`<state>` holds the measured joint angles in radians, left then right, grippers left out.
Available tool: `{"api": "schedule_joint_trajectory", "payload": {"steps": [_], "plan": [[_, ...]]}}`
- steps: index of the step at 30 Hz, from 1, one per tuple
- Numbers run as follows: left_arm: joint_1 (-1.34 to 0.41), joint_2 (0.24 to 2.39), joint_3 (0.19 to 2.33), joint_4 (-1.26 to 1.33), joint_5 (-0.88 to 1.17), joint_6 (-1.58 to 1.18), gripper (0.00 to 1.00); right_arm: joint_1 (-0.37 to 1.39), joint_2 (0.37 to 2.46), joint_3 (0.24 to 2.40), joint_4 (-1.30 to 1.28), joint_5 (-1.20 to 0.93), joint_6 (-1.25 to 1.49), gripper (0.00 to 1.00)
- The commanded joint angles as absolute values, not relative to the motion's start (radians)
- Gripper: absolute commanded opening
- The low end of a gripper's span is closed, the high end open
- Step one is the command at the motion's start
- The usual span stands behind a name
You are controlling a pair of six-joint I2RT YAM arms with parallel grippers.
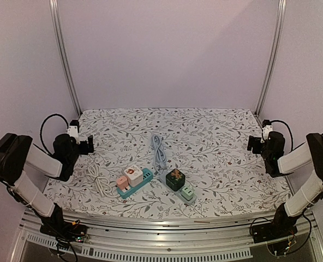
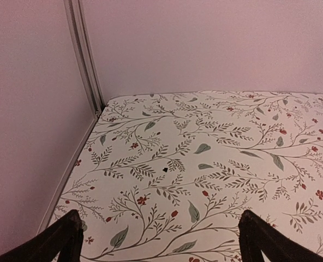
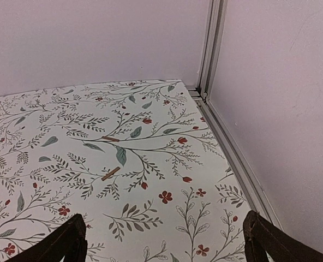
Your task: Insert the plug
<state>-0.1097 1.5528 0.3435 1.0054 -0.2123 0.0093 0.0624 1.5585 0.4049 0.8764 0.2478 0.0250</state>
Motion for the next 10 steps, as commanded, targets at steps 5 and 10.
{"api": "schedule_joint_trajectory", "payload": {"steps": [5,10], "plan": [[-0.098,1.562,0.357,1.004,-0.203,0.003,0.99,0.055,1.563,0.425,0.865,0.218,0.023,0.99],[-0.098,1.562,0.357,1.004,-0.203,0.003,0.99,0.055,1.562,0.423,0.865,0.218,0.023,0.99]]}}
